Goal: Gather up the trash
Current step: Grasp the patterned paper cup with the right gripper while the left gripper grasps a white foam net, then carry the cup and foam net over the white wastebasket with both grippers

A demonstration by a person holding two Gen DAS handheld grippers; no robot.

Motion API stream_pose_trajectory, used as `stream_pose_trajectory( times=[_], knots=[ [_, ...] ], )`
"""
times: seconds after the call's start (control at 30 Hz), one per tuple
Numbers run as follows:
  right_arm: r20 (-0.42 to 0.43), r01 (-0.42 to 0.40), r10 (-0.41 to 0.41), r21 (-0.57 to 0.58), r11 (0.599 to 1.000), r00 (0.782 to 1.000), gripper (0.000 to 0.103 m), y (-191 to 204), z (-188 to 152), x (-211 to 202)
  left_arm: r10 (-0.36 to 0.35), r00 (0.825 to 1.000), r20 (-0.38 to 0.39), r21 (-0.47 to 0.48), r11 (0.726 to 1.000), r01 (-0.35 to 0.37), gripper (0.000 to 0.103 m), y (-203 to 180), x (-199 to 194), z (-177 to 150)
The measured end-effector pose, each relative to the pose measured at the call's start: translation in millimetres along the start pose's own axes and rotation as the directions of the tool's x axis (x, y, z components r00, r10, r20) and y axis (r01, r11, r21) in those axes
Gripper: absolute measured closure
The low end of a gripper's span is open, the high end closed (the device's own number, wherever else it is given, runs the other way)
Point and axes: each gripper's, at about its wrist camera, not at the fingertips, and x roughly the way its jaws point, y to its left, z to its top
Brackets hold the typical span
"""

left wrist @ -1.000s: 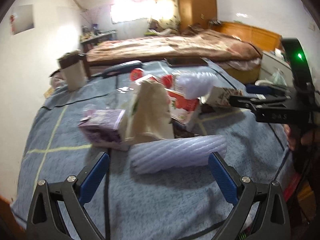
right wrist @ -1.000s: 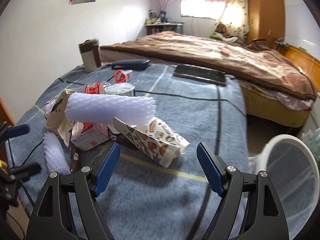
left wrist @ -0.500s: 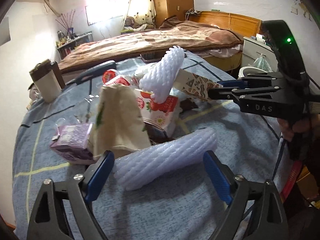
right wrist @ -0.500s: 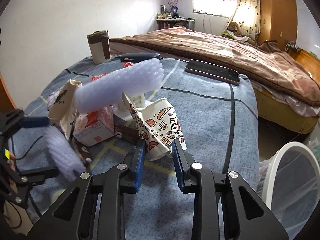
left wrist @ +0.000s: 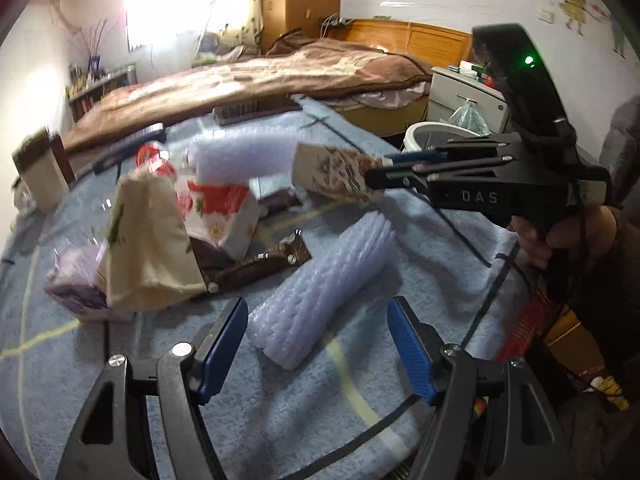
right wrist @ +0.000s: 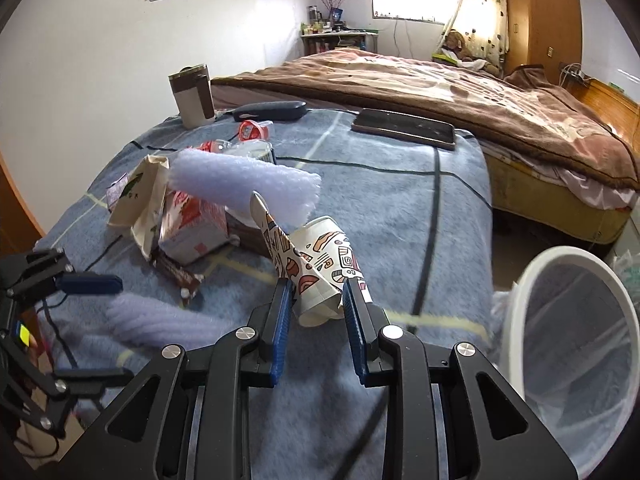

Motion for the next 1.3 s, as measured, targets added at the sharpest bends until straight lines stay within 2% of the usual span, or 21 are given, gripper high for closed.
stream_pose_trajectory(
  times=[0.17, 0.27, 0.4, 0.53, 0.6, 0.87, 1.1, 1.3],
  knots=[
    [-0.029, 0.034, -0.035, -0.011, 0.999, 0.999, 0.074, -2.3, 1.5, -4.0, 0.072, 0.997, 0.036, 0.039, 0.997, -0.074, 0.023, 5.9, -2.3, 13.4],
    [-0.026, 0.033, -0.033, -0.020, 0.999, 0.999, 0.073, -3.4, 2.3, -6.5, 0.040, 0.999, 0.037, 0.069, 0.997, -0.043, 0.022, 7.4, 6.0, 19.9],
    [-0.018, 0.048, -0.049, -0.042, 0.998, 0.999, 0.072, -2.8, 3.6, -6.0, 0.030, 0.999, -0.021, 0.138, 0.990, -0.027, 0.022, 0.4, 27.2, 24.1],
    [-0.025, 0.033, -0.035, -0.066, 0.997, 0.999, 0.058, -2.6, 2.4, -1.1, 0.005, 0.998, -0.064, 0.148, 0.989, 0.004, 0.022, -6.4, 38.2, 20.6],
    [-0.018, 0.015, -0.016, -0.068, 0.998, 1.000, 0.057, -3.2, 2.8, 1.3, -0.018, 0.998, -0.067, 0.143, 0.989, 0.027, 0.023, -8.6, 39.8, 18.8],
    [-0.020, -0.033, 0.032, -0.026, 0.999, 0.999, 0.058, -4.7, 0.0, 9.0, -0.063, 0.994, -0.094, 0.087, 0.994, 0.071, 0.052, -9.5, 45.0, 12.4],
    [-0.012, -0.040, 0.040, -0.010, 0.999, 0.999, 0.083, -2.1, -4.6, 5.8, -0.080, 0.994, -0.075, 0.026, 0.996, 0.082, 0.068, -11.0, 40.3, 9.9],
    [0.020, -0.026, 0.026, 0.024, 0.999, 0.999, 0.083, -5.8, -10.4, -1.9, -0.084, 0.995, -0.057, -0.034, 0.996, 0.082, 0.076, -9.8, 38.6, 7.1]
  ],
)
